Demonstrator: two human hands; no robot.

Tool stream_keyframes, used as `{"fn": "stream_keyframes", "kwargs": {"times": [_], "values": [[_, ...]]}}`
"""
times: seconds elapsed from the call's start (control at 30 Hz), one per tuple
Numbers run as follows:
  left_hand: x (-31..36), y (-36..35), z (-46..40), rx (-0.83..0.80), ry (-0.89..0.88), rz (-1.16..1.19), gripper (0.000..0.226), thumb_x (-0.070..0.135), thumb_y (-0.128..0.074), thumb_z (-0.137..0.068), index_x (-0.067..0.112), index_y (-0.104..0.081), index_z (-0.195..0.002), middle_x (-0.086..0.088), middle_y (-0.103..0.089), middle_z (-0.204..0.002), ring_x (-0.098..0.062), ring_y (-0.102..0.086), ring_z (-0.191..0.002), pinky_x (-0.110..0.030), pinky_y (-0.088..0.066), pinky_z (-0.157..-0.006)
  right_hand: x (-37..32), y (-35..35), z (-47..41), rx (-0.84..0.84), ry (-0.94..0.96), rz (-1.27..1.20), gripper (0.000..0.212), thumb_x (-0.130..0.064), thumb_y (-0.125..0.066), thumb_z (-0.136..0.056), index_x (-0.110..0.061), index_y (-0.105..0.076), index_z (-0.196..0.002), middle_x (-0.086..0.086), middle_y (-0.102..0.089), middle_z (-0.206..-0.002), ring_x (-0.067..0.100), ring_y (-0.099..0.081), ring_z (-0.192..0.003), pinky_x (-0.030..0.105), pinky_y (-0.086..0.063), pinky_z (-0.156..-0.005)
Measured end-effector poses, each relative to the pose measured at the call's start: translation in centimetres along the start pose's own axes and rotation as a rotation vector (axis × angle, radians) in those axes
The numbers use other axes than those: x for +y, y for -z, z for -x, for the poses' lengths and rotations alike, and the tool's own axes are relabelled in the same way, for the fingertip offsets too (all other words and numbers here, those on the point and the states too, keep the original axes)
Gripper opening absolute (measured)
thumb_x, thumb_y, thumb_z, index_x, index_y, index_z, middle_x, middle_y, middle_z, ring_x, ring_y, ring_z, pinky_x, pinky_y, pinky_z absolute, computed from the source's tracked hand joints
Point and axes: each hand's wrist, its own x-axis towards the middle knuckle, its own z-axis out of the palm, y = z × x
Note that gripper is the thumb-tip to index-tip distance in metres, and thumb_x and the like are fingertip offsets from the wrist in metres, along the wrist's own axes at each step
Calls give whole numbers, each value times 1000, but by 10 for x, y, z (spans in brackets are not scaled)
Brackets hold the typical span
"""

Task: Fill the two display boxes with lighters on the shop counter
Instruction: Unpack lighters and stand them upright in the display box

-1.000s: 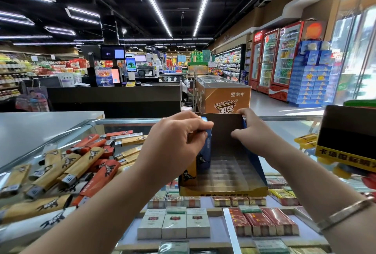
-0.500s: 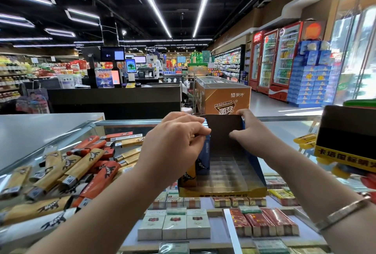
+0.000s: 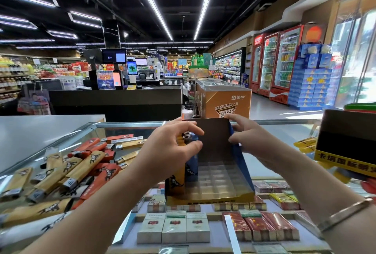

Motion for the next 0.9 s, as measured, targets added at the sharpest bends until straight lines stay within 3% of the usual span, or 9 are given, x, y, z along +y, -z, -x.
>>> {"fn": "stream_keyframes", "kwargs": {"times": [0.07, 0.13, 0.2, 0.27, 0.37, 0.5, 0.6, 0.8, 0.9], "values": [[0, 4, 0, 36, 2, -53, 12, 28, -67, -80, 38, -64, -83, 25, -58, -107, 3, -53, -105, -3, -33, -78, -1, 2, 0, 5, -23, -74, 40, -6, -45, -94, -29, -45, -127, 0, -58, -108, 11, -57, -92, 21, -47, -60], [2, 6, 1, 56, 0, -107, 10, 29, -67, -79, 38, -62, -80, 23, -60, -101, -3, -59, -95, -10, -44, -75, 2, 11, -1, 173, 18, -32, 28, -12, -43, -96, -21, -55, -120, 4, -60, -110, 11, -55, -89, 23, -44, -64], [5, 7, 2, 76, -9, -179, 11, 29, -66, -78, 38, -60, -77, 18, -63, -97, -12, -62, -85, -28, -49, -74, 10, 24, -3, 398, 36, 227, 29, -7, -40, -94, -11, -59, -115, 11, -60, -113, 16, -56, -91, 25, -45, -69], [8, 8, 3, 102, -21, -258, 10, 28, -63, -77, 36, -58, -76, 15, -64, -94, -13, -61, -76, -34, -52, -67, 21, 32, -4, 468, -35, 480, 34, -1, -38, -90, -2, -57, -118, 18, -58, -120, 28, -52, -104, 35, -42, -85], [7, 11, 2, 172, -15, -332, 7, 27, -62, -76, 31, -57, -73, 13, -63, -84, -5, -53, -61, -27, -44, -54, 35, 34, -6, 371, -175, 634, 36, 1, -40, -89, 2, -54, -121, 21, -54, -125, 35, -48, -115, 36, -39, -92], [5, 14, 2, 246, 40, -414, 8, 26, -59, -77, 28, -55, -71, 13, -57, -75, -4, -49, -62, -22, -38, -51, 44, 34, -9, 274, -197, 762, 18, 1, -47, -85, -7, -63, -86, 13, -58, -85, 32, -54, -91, 29, -40, -67], [3, 13, 1, 264, 61, -450, 12, 26, -57, -78, 29, -50, -68, 13, -53, -70, -5, -48, -61, -24, -37, -50, 42, 30, -10, 289, -176, 830, 22, -2, -51, -84, -9, -67, -98, 13, -63, -97, 28, -56, -91, 35, -47, -80], [0, 12, 0, 318, 87, -483, 12, 27, -56, -78, 28, -51, -67, 14, -50, -65, -5, -45, -57, -22, -27, -47, 40, 17, -11, 153, -74, 832, 8, -12, -55, -84, -7, -60, -88, 14, -54, -97, 24, -51, -82, 27, -36, -64], [-2, 12, -1, 327, 98, -487, 13, 27, -56, -79, 28, -51, -67, 14, -50, -66, -5, -45, -57, -22, -27, -47, 42, 7, -14, 150, -22, 833, 9, -18, -53, -87, -9, -53, -90, 10, -45, -100, 22, -48, -82, 29, -38, -70]]}}
